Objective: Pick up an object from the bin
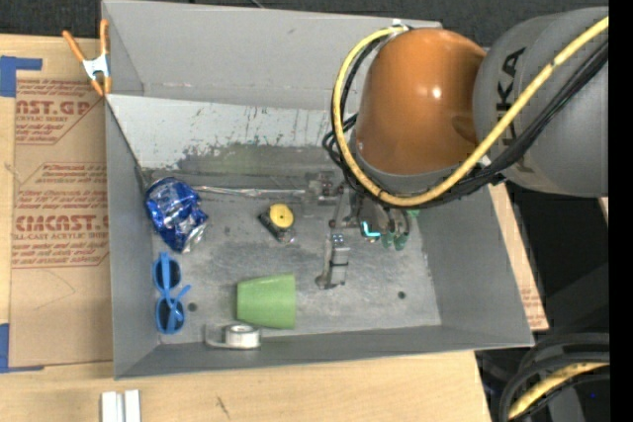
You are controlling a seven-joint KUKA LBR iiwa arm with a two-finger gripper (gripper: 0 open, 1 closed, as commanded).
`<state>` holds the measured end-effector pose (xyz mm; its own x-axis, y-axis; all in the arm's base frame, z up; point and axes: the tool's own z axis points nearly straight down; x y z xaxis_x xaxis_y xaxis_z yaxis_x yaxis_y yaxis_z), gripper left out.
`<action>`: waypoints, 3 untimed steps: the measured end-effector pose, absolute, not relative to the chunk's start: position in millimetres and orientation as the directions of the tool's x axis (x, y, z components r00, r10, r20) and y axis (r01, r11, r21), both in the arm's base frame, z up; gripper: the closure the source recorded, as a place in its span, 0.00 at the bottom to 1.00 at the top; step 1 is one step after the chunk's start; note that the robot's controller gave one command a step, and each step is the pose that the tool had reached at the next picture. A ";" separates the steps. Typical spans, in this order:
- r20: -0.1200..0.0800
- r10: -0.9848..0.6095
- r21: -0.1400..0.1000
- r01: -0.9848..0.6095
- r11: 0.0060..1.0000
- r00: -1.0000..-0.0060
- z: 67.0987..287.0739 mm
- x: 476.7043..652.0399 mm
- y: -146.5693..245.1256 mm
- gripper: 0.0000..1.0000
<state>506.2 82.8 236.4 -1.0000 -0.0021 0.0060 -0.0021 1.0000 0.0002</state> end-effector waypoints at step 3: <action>-0.006 -0.376 0.000 -0.376 0.926 -0.926 70.6 481.1 108.2 1.00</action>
Offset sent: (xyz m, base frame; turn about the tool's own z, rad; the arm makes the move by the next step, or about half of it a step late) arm -0.0181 0.0571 -0.1208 -0.3332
